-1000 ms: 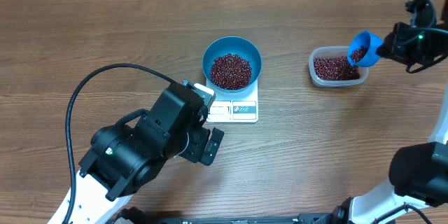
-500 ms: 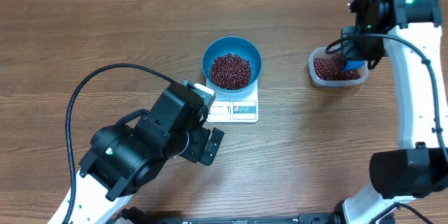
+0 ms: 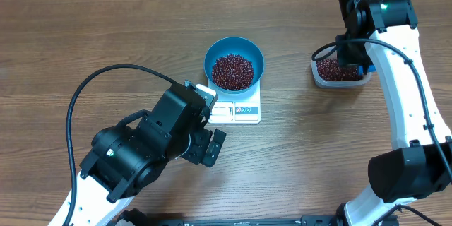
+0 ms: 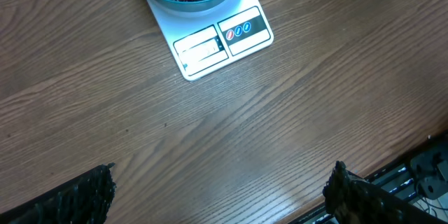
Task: Scoop item into bowl and weigh 150g on scale
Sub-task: 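Scoop beans from the tub again with the right gripper, then carry the scoop with the right gripper over the teal bowl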
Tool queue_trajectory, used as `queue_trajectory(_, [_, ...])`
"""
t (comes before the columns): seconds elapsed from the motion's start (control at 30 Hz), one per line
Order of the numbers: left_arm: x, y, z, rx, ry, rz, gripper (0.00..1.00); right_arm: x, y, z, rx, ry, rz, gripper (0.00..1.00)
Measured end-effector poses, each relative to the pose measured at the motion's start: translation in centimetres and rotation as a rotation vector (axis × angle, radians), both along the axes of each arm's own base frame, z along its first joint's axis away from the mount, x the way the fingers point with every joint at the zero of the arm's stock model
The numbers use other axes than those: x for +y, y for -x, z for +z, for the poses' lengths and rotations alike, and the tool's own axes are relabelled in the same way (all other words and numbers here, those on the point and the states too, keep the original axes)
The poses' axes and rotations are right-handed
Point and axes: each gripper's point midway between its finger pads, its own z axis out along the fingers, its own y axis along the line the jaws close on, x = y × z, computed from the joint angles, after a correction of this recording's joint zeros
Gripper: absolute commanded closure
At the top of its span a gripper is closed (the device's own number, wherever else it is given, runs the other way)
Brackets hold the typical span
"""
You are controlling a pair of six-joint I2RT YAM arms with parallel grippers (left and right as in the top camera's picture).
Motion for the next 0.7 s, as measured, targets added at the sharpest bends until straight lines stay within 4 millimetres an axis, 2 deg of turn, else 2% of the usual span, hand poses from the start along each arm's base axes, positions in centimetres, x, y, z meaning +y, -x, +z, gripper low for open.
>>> queue_trajectory(0.17, [0.0, 0.0, 0.0, 0.0, 0.0, 0.0, 0.01, 0.1, -0.8, 0.2, -0.037, -0.005, -0.004, 0.96])
queue_trajectory(0.3, [0.0, 0.0, 0.0, 0.0, 0.0, 0.0, 0.0, 2.2, -1.8, -0.1, -0.067, -0.124, 0.039, 0.96])
queue_trajectory(0.37, [0.0, 0.0, 0.0, 0.0, 0.0, 0.0, 0.0, 4.1, -2.9, 0.9, -0.11, -0.225, 0.099, 0.96])
queue_trajectory(0.5, [0.0, 0.0, 0.0, 0.0, 0.0, 0.0, 0.0, 7.8, -4.8, 4.1, -0.221, -0.387, 0.262, 0.96])
queue_trajectory(0.6, [0.0, 0.0, 0.0, 0.0, 0.0, 0.0, 0.0, 11.0, -4.2, 5.8, -0.247, -0.474, 0.421, 0.96])
queue_trajectory(0.7, [0.0, 0.0, 0.0, 0.0, 0.0, 0.0, 0.01, 15.0, -3.0, 6.3, -0.227, -0.521, 0.588, 0.96])
